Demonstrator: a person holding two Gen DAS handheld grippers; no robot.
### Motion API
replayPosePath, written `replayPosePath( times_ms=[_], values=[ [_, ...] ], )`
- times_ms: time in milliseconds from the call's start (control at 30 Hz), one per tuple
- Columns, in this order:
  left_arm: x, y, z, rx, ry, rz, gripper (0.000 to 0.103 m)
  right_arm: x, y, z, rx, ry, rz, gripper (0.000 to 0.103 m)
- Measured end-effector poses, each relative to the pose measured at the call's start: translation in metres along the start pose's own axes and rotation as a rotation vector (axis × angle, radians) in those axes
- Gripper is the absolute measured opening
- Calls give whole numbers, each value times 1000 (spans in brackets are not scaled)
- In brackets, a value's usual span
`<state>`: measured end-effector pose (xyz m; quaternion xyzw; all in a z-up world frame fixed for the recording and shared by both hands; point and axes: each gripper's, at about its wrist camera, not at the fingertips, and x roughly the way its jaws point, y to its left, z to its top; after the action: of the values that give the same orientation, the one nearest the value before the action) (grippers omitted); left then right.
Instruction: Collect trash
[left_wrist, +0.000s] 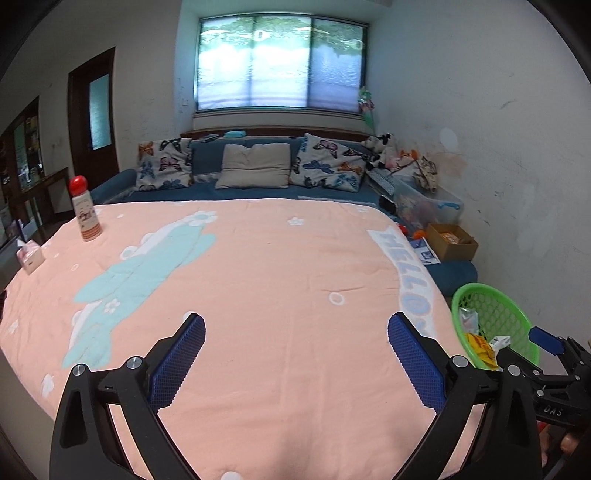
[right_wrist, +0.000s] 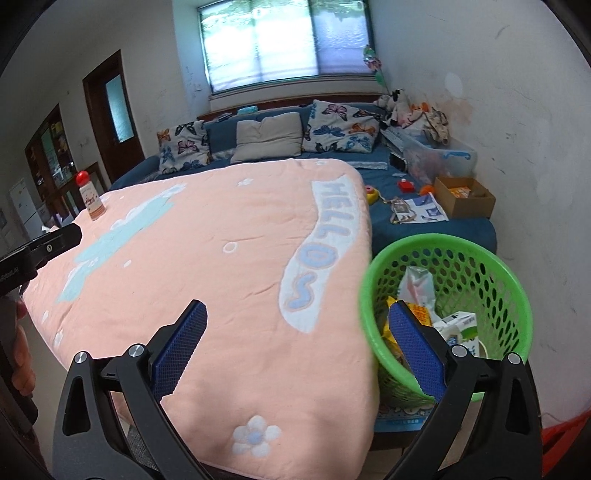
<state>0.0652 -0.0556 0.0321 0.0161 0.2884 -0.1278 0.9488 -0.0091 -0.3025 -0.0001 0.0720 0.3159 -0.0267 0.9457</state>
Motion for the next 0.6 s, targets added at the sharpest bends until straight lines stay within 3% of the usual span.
replayPosePath(
  times_ms=[600],
  values=[
    [6, 12, -9, -47, 1, 40, 96, 4, 9, -2, -36, -7, 2, 98]
  ],
)
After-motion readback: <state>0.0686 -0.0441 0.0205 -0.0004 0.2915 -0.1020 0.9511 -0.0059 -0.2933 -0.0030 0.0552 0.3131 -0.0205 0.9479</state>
